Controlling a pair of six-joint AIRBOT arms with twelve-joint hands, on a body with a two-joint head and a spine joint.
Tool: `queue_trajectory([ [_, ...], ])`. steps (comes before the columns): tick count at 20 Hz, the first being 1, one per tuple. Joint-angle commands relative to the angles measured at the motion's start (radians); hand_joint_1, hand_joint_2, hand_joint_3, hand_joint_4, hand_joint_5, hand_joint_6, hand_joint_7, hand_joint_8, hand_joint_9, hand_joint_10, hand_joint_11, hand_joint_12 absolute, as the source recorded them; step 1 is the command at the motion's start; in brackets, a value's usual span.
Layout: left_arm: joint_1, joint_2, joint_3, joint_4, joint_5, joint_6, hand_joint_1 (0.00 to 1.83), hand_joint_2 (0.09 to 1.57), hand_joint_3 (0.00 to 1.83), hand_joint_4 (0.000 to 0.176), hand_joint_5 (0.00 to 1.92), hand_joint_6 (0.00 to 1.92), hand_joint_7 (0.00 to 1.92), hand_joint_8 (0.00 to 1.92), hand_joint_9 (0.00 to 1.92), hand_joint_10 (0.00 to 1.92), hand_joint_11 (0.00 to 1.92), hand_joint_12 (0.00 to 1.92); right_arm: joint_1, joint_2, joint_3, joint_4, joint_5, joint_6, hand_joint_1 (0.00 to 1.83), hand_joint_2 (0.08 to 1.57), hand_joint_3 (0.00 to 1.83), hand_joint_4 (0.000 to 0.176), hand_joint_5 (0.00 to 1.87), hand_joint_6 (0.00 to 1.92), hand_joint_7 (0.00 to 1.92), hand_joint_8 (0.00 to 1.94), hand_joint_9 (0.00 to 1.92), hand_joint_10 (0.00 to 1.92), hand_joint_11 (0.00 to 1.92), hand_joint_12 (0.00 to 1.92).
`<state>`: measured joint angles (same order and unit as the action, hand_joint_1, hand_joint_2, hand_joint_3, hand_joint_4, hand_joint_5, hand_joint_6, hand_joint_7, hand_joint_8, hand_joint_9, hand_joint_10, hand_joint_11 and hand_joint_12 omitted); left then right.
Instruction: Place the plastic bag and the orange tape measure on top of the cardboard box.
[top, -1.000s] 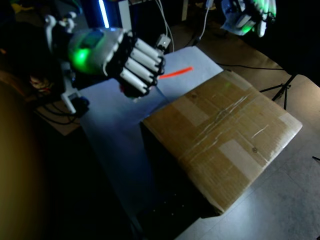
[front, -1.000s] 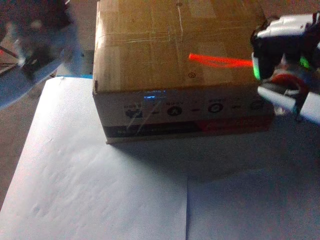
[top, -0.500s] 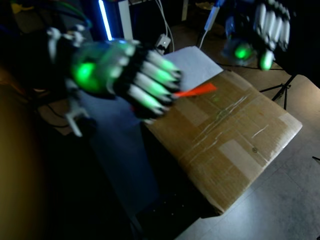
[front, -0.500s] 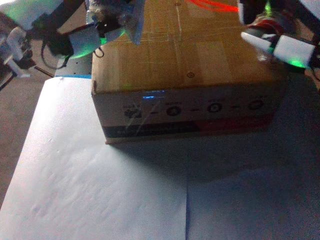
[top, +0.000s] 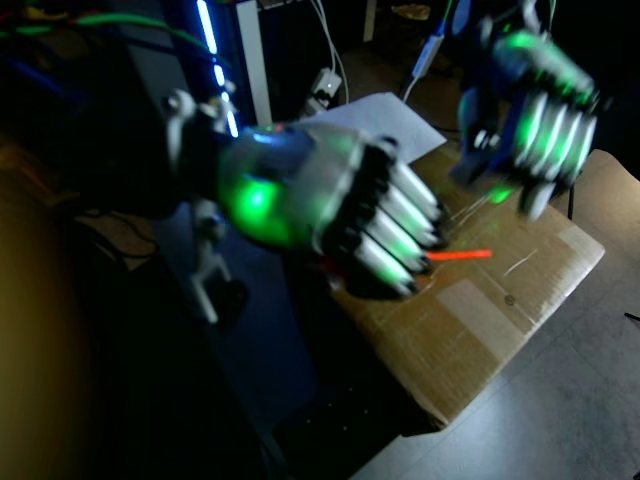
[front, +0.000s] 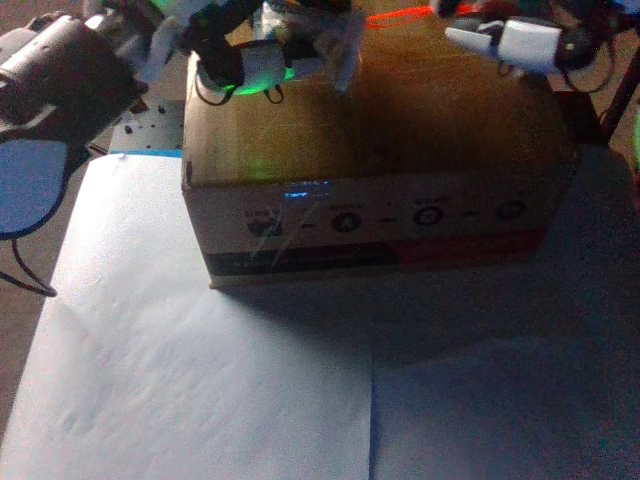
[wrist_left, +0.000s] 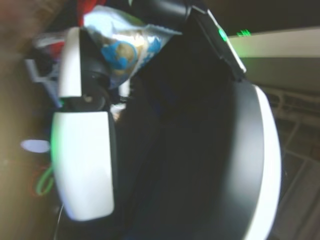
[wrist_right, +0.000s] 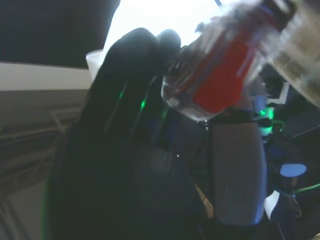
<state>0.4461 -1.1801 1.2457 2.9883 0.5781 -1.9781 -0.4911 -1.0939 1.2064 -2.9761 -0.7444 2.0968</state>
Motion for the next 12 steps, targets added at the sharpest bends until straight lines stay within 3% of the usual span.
queue_trajectory([
  [1,-0.018,-0.005,0.011,0.024,0.098,0.002,1.36,1.19,0.0,0.0,0.65,1.44,0.91,1.2,0.8,1.34,0.32,1.78,0.023,-0.014,0.019,-0.017,-0.086,0.0,1.36,1.26,0.0,0.0,0.85,1.18,0.82,1.36,0.73,1.49,0.69,1.91],
  [2,-0.018,-0.013,0.023,0.024,0.08,0.002,1.35,1.19,0.0,0.0,0.74,1.37,0.9,1.23,0.73,1.37,0.22,1.91,0.033,-0.029,0.035,-0.016,-0.072,0.0,1.37,1.25,0.0,0.0,0.85,1.13,0.85,1.33,0.78,1.45,0.76,1.86],
  [3,-0.018,-0.019,0.03,0.024,0.068,0.002,1.36,1.18,0.0,0.0,0.78,1.3,0.87,1.24,0.77,1.38,0.5,1.85,0.038,-0.032,0.039,-0.016,-0.064,0.0,1.37,1.25,0.0,0.0,0.85,1.1,0.85,1.32,0.82,1.44,0.82,1.82],
  [4,-0.018,-0.032,0.042,0.024,0.05,0.002,1.37,1.16,0.0,0.0,0.81,1.23,0.9,1.17,0.86,1.32,0.75,1.67,0.043,-0.034,0.044,-0.016,-0.053,0.0,1.37,1.25,0.0,0.0,0.84,1.08,0.83,1.35,0.83,1.45,0.86,1.77],
  [6,-0.018,-0.049,0.059,0.024,0.029,0.002,1.37,1.16,0.0,0.0,0.81,1.28,0.9,1.15,0.86,1.28,0.68,1.64,0.047,-0.037,0.053,-0.015,-0.04,0.0,1.37,1.23,0.0,0.0,0.85,1.04,0.86,1.3,0.85,1.43,0.88,1.76],
  [7,-0.018,-0.058,0.067,0.024,0.017,0.002,1.37,1.14,0.0,0.0,0.84,1.25,0.93,1.11,0.87,1.23,0.54,1.67,0.048,-0.038,0.057,-0.014,-0.036,0.0,1.38,1.21,0.0,0.0,0.87,1.03,0.9,1.23,0.89,1.37,0.85,1.73],
  [8,-0.018,-0.062,0.071,0.024,0.009,0.002,1.36,1.14,0.0,0.0,0.87,1.25,0.97,1.08,0.82,1.2,0.11,1.79,0.048,-0.037,0.057,-0.013,-0.034,0.0,1.38,1.21,0.0,0.0,0.87,1.03,0.91,1.21,0.89,1.36,0.85,1.73],
  [9,-0.015,-0.066,0.074,0.024,0.001,0.002,1.35,1.15,0.0,0.0,0.86,1.27,0.96,1.13,0.78,1.23,0.0,1.78,0.049,-0.037,0.057,-0.013,-0.032,0.0,1.38,1.21,0.0,0.0,0.88,1.02,0.91,1.2,0.89,1.36,0.86,1.74],
  [10,-0.011,-0.067,0.074,0.024,-0.001,0.002,1.36,1.16,0.0,0.0,0.81,1.28,0.89,1.18,0.8,1.33,0.48,1.77,0.049,-0.036,0.057,-0.013,-0.031,0.0,1.38,1.19,0.0,0.0,0.89,1.01,0.89,1.22,0.87,1.39,0.86,1.74],
  [11,-0.007,-0.068,0.074,0.024,-0.002,0.002,1.36,1.17,0.0,0.0,0.77,1.28,0.86,1.2,0.82,1.36,0.64,1.73,0.05,-0.035,0.057,-0.013,-0.031,0.0,1.37,1.2,0.0,0.0,0.88,1.05,0.87,1.26,0.85,1.4,0.85,1.77],
  [12,-0.002,-0.068,0.073,0.024,-0.003,0.001,1.22,1.19,0.0,0.0,0.77,1.29,0.87,1.24,0.76,1.33,0.65,1.74,0.051,-0.033,0.057,-0.013,-0.031,0.0,1.37,1.23,0.0,0.0,0.87,1.11,0.87,1.26,0.84,1.38,0.8,1.77],
])
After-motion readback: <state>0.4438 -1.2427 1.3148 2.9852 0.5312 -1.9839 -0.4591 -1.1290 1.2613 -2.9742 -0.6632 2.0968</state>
